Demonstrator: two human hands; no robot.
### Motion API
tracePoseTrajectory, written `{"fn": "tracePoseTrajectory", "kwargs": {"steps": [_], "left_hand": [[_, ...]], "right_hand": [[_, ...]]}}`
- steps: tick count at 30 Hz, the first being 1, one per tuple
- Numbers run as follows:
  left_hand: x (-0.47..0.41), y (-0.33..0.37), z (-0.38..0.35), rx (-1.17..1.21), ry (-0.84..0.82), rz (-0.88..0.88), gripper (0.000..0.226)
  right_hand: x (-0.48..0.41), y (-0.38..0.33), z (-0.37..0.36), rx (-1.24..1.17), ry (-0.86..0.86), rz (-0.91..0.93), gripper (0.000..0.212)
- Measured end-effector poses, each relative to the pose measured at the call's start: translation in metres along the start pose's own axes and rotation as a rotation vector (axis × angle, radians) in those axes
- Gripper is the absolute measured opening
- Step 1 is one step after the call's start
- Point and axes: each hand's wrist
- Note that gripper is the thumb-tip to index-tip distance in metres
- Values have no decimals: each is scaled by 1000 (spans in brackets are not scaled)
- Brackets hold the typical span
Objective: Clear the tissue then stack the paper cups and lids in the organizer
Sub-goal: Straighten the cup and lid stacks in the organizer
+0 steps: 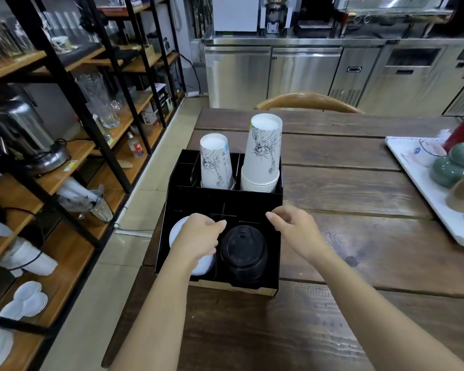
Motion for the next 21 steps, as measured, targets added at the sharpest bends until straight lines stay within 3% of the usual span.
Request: {"fn": "tracePoseTrajectory", "kwargs": {"steps": [2, 5, 10, 15, 21], "left_hand": [[-3, 18, 4, -66, 75, -142, 12], [-11, 47, 2, -117, 140, -277, 35], [-40, 80, -13, -25, -44, -452, 66], [-66, 91, -24, 72, -186, -431, 92], [-79, 95, -32, 216, -240, -474, 83]], "right_hand": [[-7, -5, 9, -31, 86, 15, 26], [-19, -18, 23, -81, 153, 42, 29], [-39, -44, 38, -146, 116, 138, 54], [-48, -55, 40, -223, 16, 222, 70], [-55, -51, 34, -166, -11, 256, 82]]}}
Point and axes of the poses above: each hand's wrist, its own x-axis away from the middle knuckle, its own z-axis out of the back of the hand, y = z × x, and after that the axes turned 7 degrees about -y, right-handed
